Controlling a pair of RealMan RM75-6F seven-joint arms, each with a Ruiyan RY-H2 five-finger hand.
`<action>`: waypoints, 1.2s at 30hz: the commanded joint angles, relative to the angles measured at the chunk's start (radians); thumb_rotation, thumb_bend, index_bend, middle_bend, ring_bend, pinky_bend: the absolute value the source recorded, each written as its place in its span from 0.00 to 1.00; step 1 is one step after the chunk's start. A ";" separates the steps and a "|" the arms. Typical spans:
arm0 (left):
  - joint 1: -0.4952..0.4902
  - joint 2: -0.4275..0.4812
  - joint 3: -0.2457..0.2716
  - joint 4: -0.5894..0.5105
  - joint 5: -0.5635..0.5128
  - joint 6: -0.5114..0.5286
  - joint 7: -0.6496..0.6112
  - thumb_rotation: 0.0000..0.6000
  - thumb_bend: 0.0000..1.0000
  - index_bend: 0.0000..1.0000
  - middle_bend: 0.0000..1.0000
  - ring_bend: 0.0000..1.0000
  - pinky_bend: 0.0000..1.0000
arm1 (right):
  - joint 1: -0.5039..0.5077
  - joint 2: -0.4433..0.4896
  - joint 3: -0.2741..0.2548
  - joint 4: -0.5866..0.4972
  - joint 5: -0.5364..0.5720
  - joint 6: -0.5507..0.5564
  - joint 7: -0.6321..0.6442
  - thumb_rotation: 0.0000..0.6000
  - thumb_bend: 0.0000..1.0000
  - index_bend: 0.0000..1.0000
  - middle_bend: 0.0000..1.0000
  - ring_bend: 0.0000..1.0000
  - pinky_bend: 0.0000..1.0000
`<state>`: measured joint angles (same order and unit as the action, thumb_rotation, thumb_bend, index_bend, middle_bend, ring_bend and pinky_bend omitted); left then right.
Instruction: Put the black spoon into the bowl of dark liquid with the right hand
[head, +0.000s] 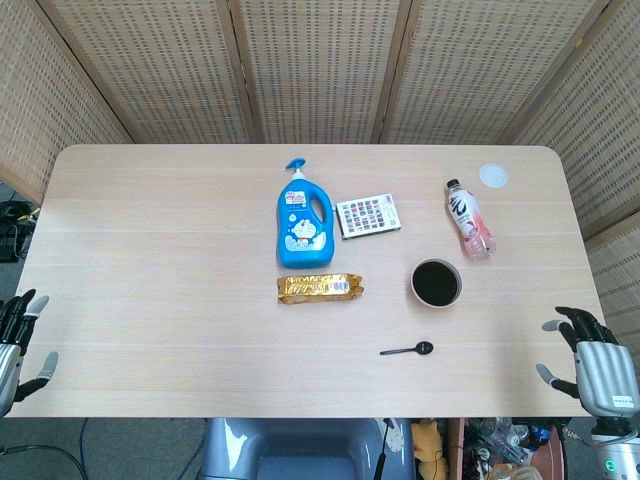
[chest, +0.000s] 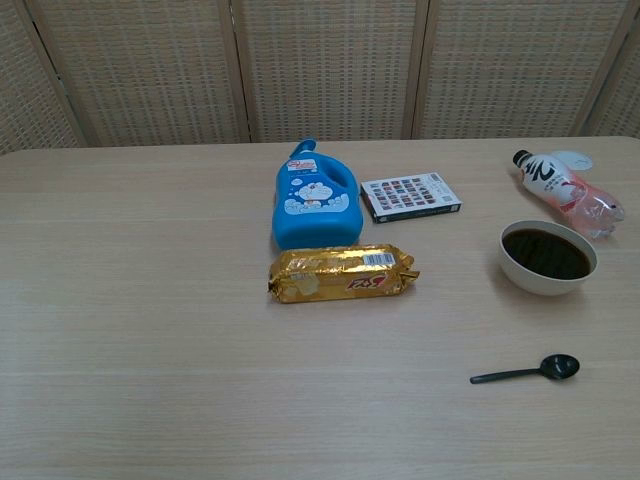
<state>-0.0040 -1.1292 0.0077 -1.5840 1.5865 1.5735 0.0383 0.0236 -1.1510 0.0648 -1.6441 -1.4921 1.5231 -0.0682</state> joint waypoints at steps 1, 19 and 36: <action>0.001 -0.001 0.000 -0.002 0.004 0.005 0.003 1.00 0.42 0.00 0.00 0.00 0.00 | 0.000 0.001 0.000 0.002 0.000 0.000 0.001 1.00 0.16 0.40 0.29 0.20 0.35; -0.003 -0.006 0.000 0.005 -0.001 -0.007 0.005 1.00 0.42 0.00 0.00 0.00 0.00 | 0.026 0.021 -0.007 -0.020 -0.045 -0.022 -0.014 1.00 0.16 0.40 0.30 0.20 0.35; -0.019 -0.025 0.000 0.040 -0.029 -0.053 -0.013 1.00 0.42 0.00 0.00 0.00 0.00 | 0.175 0.069 -0.001 -0.129 -0.107 -0.211 -0.145 1.00 0.16 0.40 0.39 0.31 0.51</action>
<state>-0.0233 -1.1530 0.0074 -1.5458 1.5592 1.5219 0.0258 0.1775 -1.0812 0.0631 -1.7607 -1.5957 1.3386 -0.1987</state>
